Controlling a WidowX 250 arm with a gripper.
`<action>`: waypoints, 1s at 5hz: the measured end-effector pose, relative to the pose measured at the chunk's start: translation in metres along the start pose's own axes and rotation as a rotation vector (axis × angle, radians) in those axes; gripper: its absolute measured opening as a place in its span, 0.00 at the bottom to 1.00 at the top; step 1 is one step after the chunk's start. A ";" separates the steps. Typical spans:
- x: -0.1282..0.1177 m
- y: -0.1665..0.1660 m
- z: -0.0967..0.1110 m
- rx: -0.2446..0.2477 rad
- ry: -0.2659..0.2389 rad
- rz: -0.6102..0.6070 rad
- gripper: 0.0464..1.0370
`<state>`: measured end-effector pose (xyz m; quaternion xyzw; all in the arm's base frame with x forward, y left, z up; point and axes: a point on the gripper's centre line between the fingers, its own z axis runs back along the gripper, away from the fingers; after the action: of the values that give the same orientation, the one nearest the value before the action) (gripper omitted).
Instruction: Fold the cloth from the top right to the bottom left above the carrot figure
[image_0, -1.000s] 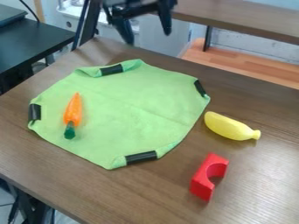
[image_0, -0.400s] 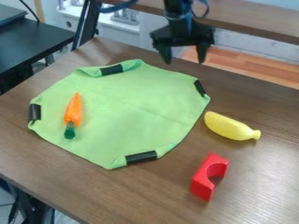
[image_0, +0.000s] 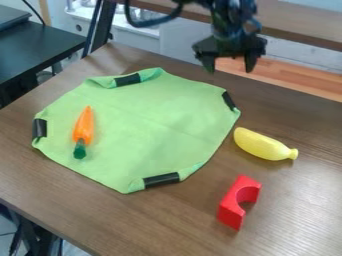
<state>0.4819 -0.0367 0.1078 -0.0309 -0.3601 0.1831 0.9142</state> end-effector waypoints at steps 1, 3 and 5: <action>-0.009 -0.001 -0.018 0.080 -0.073 0.012 0.96; -0.022 0.008 -0.041 0.158 -0.059 0.002 0.96; -0.024 0.006 -0.059 0.181 -0.043 0.017 0.96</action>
<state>0.5029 -0.0357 0.0478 0.0525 -0.3613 0.2233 0.9038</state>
